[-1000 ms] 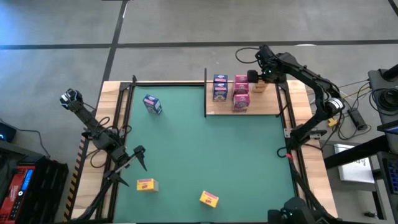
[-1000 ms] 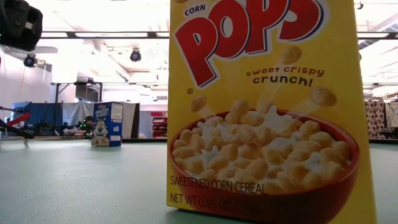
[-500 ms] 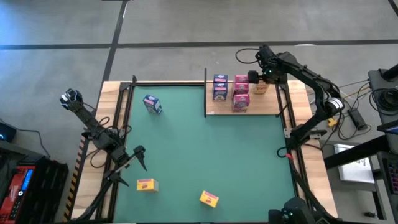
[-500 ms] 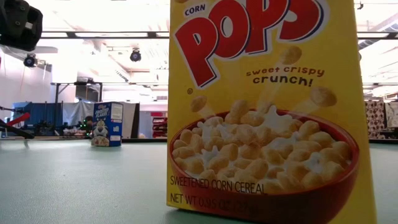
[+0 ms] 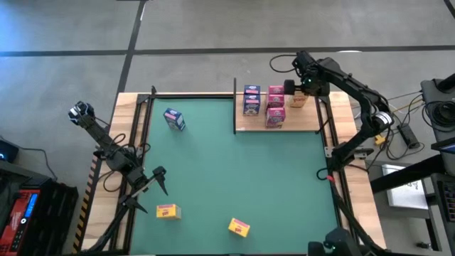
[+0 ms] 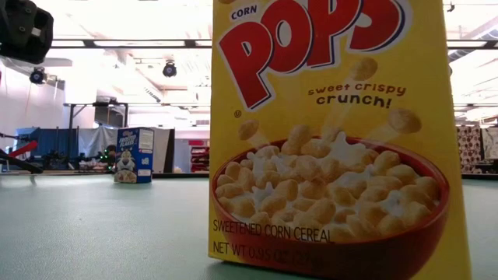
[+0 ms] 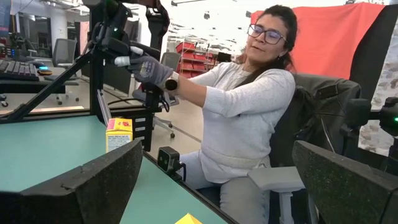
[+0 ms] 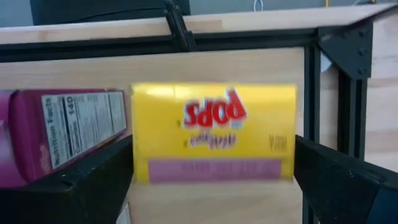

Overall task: Stack cereal on shelf
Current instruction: Put the right yellow cereal box onto the shelf

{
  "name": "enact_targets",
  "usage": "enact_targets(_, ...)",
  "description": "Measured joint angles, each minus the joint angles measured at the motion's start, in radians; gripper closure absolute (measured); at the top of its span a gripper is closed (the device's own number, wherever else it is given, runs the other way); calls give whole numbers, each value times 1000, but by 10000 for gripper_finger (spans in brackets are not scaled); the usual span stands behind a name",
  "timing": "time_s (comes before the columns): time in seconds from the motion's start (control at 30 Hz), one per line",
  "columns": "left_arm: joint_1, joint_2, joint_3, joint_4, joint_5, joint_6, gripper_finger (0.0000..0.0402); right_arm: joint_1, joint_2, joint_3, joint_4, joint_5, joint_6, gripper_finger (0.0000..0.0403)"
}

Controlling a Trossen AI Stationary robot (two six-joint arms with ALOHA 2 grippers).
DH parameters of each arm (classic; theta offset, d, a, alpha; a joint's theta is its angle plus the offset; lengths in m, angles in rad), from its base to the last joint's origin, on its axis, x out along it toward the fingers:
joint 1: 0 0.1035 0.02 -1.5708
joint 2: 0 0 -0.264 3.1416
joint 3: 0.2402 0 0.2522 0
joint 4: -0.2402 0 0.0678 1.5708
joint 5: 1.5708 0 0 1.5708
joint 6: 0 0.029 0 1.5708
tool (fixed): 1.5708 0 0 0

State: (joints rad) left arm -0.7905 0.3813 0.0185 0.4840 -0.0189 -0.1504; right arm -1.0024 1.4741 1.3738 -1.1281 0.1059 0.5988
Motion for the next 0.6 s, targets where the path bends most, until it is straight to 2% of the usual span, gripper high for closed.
enact_targets(0.27, 0, 0, 0, 0, 0, 0, 3, 33, -13, 13, -102, -7, 59, 3)
enact_targets(0.4, 0, 0, 0, 0, 0, 0, 3, 57, -16, 13, -186, -69, 75, 3)
enact_targets(0.6, 0, 0, 0, 0, 0, 0, 3, 145, -28, 3, -325, -108, 259, 3)
